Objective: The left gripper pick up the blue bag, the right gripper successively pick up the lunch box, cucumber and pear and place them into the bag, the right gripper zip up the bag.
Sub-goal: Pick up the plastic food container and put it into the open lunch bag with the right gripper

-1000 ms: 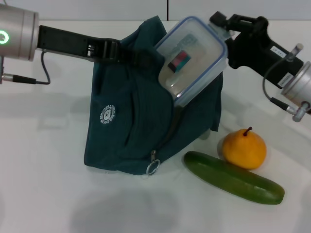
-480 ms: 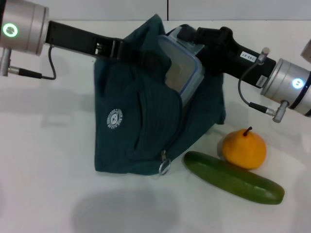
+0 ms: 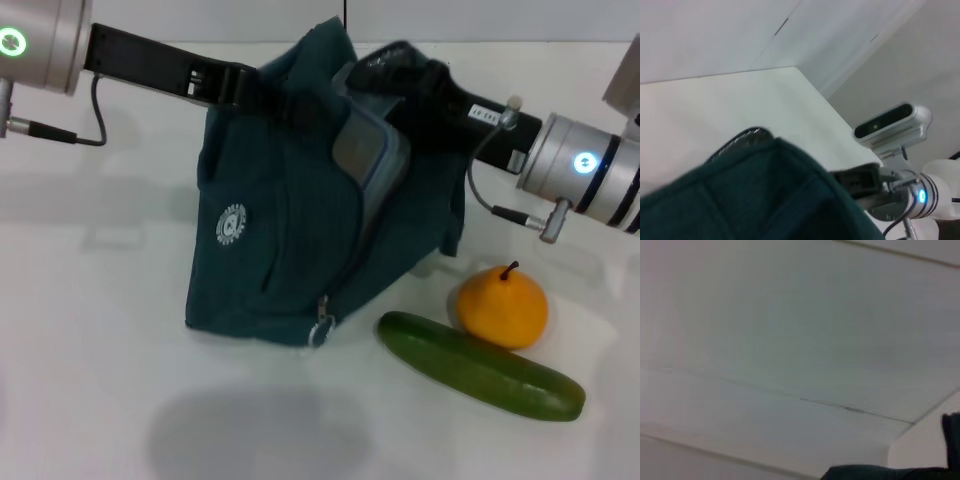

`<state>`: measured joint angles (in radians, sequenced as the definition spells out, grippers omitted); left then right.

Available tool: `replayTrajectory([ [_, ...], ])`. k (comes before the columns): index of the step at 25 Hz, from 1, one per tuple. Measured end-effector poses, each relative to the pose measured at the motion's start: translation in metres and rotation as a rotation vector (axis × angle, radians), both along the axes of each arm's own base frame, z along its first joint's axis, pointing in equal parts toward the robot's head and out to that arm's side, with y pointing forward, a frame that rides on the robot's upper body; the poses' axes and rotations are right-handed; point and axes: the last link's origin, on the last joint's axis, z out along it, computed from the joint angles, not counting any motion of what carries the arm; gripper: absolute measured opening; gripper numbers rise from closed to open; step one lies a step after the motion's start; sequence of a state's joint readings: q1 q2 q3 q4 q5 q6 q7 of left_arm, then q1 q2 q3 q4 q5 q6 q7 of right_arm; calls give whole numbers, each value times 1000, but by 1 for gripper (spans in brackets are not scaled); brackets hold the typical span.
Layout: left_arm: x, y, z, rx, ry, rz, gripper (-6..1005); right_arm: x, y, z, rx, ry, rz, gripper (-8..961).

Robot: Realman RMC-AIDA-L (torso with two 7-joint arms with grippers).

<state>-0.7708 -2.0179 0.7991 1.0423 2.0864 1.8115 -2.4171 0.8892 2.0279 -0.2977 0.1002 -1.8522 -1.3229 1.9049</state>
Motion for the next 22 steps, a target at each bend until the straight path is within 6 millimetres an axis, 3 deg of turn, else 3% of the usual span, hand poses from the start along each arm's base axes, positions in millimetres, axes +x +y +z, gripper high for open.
replayTrajectory([
  [9, -4, 2, -6, -35, -11, -5, 50, -22, 9, -2, -17, -62, 104, 96],
  [22, -1, 6, -3, -33, -11, -20, 50, -13, 9, -10, -39, -173, 117, 104],
])
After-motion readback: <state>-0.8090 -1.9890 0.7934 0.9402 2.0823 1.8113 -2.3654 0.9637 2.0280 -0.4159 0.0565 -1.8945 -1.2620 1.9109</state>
